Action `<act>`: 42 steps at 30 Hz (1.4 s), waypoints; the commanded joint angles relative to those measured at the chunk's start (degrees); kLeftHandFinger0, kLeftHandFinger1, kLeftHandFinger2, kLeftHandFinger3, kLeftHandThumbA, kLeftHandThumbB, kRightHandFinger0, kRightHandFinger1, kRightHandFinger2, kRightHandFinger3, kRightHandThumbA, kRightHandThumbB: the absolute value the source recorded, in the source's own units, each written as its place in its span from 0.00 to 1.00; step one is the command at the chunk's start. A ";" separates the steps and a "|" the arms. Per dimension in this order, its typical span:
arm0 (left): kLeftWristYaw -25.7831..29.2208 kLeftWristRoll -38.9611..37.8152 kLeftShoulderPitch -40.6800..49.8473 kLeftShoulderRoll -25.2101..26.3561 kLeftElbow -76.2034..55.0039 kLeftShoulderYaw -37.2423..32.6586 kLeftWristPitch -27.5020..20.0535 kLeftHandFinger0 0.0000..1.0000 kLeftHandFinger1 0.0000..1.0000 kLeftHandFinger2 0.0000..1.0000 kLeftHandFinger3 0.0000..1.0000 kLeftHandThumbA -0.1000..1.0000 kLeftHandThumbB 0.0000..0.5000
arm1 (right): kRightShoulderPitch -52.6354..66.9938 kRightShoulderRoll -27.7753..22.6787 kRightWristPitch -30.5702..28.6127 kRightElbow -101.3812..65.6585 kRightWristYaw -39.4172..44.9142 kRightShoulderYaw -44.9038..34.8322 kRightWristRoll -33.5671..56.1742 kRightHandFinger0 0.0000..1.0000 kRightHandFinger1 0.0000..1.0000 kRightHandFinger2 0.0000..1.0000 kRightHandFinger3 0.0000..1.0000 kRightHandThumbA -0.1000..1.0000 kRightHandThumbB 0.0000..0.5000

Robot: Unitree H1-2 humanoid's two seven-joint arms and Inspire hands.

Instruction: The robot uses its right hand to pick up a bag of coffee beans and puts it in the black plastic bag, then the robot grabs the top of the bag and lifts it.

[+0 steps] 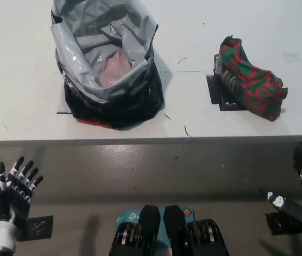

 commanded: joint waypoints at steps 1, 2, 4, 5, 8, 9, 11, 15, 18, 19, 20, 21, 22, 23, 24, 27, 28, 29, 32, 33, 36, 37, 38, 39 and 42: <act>-3.59 -1.92 4.32 -0.02 -8.30 -1.78 -3.00 1.00 1.00 1.00 1.00 0.92 0.43 | 4.02 -0.64 -4.35 -6.16 -0.40 0.74 -1.82 1.00 1.00 1.00 1.00 1.00 0.30; -3.92 -2.58 5.30 -0.26 -10.42 -2.11 -2.07 1.00 1.00 1.00 1.00 0.93 0.49 | 4.63 -0.62 -4.35 -7.29 -0.65 1.11 -2.49 1.00 1.00 1.00 1.00 1.00 0.31; -4.23 -2.97 7.10 -0.49 -13.86 -2.80 -1.07 1.00 1.00 1.00 1.00 0.95 0.50 | 5.64 -0.53 -4.35 -9.53 -0.81 1.69 -3.14 1.00 1.00 1.00 1.00 1.00 0.34; -3.98 -2.13 8.68 -0.68 -15.79 -3.22 -1.51 1.00 1.00 1.00 1.00 0.98 0.52 | 6.70 -0.31 -4.35 -11.40 -0.72 2.09 -3.18 1.00 1.00 1.00 1.00 1.00 0.38; -4.37 -3.04 10.94 -0.71 -19.37 -3.50 -0.49 1.00 1.00 1.00 1.00 0.98 0.54 | 8.75 -0.18 -4.35 -15.54 -2.03 3.06 -5.06 1.00 1.00 1.00 1.00 1.00 0.42; -4.30 -2.93 11.10 -0.69 -19.86 -3.50 -0.58 1.00 1.00 1.00 1.00 0.98 0.54 | 9.00 -0.19 -4.35 -16.19 -2.08 3.22 -4.88 1.00 1.00 1.00 1.00 1.00 0.40; -5.20 -4.28 11.95 -0.35 -22.48 -3.64 -2.06 1.00 1.00 1.00 1.00 0.98 0.47 | 10.52 -0.56 -4.35 -20.83 -4.52 3.72 -7.09 1.00 1.00 1.00 1.00 1.00 0.36; -4.63 -3.69 13.35 -0.72 -26.44 -3.14 -3.65 1.00 1.00 1.00 1.00 1.00 0.44 | 11.72 -0.72 -4.35 -28.50 -7.02 2.99 -10.65 1.00 1.00 1.00 1.00 1.00 0.37; -4.80 -5.16 13.86 -0.88 -28.69 -2.99 -3.71 1.00 1.00 1.00 1.00 1.00 0.42 | 10.97 -0.92 -4.35 -33.68 -4.98 1.47 -11.12 1.00 1.00 1.00 1.00 1.00 0.37; -4.68 -5.22 14.17 -0.93 -28.83 -2.77 -4.11 1.00 1.00 1.00 1.00 1.00 0.41 | 10.67 -1.06 -2.53 -35.47 -4.03 1.07 -10.89 1.00 1.00 1.00 1.00 1.00 0.39; -4.31 -5.16 13.89 -1.05 -28.65 -2.26 -4.60 1.00 1.00 1.00 1.00 1.00 0.41 | 9.05 -1.94 3.43 -39.81 -2.35 0.56 -10.47 1.00 1.00 1.00 1.00 1.00 0.46; -4.20 -5.16 14.29 -1.15 -28.55 -2.06 -4.98 1.00 1.00 1.00 1.00 1.00 0.40 | 8.72 -2.14 5.02 -40.90 -1.78 0.58 -10.37 1.00 1.00 1.00 1.00 1.00 0.46; -4.12 -5.32 14.55 -1.20 -28.26 -1.73 -5.31 1.00 1.00 1.00 1.00 1.00 0.42 | 7.59 -2.61 7.22 -42.45 -1.02 0.39 -10.67 1.00 1.00 1.00 1.00 1.00 0.43; -4.00 -5.20 14.35 -1.21 -27.83 -1.44 -5.67 1.00 1.00 1.00 1.00 1.00 0.44 | 6.01 -3.36 9.24 -43.79 -0.31 0.07 -11.28 1.00 1.00 1.00 1.00 1.00 0.40; -3.92 -4.96 14.26 -1.19 -27.64 -1.23 -5.87 1.00 1.00 1.00 1.00 1.00 0.46 | 4.62 -3.89 12.43 -45.45 0.52 -0.21 -11.94 1.00 1.00 1.00 1.00 1.00 0.44; -3.61 -3.37 14.33 -1.02 -27.42 -0.72 -6.31 1.00 1.00 1.00 1.00 1.00 0.45 | -0.82 -5.61 22.30 -50.07 2.89 -1.18 -14.41 1.00 1.00 1.00 1.00 0.95 0.40; -3.47 -2.99 14.08 -0.98 -27.13 -0.59 -6.38 1.00 1.00 1.00 1.00 1.00 0.44 | -3.27 -6.54 25.28 -51.09 3.89 -1.37 -14.97 1.00 1.00 1.00 1.00 0.99 0.46; -3.41 -2.79 13.93 -0.94 -26.94 -0.51 -6.45 1.00 1.00 1.00 1.00 1.00 0.44 | -4.98 -7.19 27.40 -51.80 4.66 -1.48 -15.71 1.00 1.00 1.00 1.00 1.00 0.49; -2.76 -1.64 13.42 -1.05 -26.12 -0.11 -6.39 1.00 1.00 1.00 1.00 1.00 0.45 | -12.84 -10.34 35.44 -52.48 8.70 -0.87 -19.74 1.00 1.00 1.00 1.00 1.00 0.61; -2.86 -1.68 13.43 -0.91 -25.74 -0.06 -6.69 1.00 1.00 1.00 1.00 1.00 0.42 | -15.87 -11.16 38.22 -51.96 10.12 -0.17 -20.80 1.00 1.00 1.00 1.00 1.00 0.59; -2.57 -1.14 13.43 -1.09 -24.97 0.05 -7.11 1.00 1.00 1.00 1.00 1.00 0.42 | -23.68 -13.48 43.10 -48.18 13.65 2.42 -22.99 1.00 1.00 1.00 1.00 1.00 0.55; -2.55 -0.98 13.81 -1.19 -24.90 0.02 -7.19 1.00 1.00 1.00 1.00 1.00 0.43 | -26.40 -13.83 44.40 -45.31 14.48 3.64 -22.57 1.00 1.00 1.00 1.00 1.00 0.54; -2.64 -1.15 14.19 -1.31 -24.93 -0.12 -6.99 1.00 1.00 1.00 1.00 1.00 0.43 | -29.70 -14.20 45.19 -41.09 15.59 5.41 -23.31 1.00 1.00 1.00 1.00 1.00 0.56; -2.67 -1.24 14.28 -1.37 -24.97 -0.18 -6.83 1.00 1.00 1.00 1.00 1.00 0.43 | -30.77 -14.34 45.40 -39.67 15.95 6.02 -23.60 1.00 1.00 1.00 1.00 1.00 0.56; -2.87 -1.28 14.76 -1.60 -24.90 -0.51 -6.44 1.00 1.00 1.00 1.00 1.00 0.47 | -36.64 -15.04 47.43 -31.21 17.90 9.76 -25.96 1.00 1.00 1.00 1.00 1.00 0.59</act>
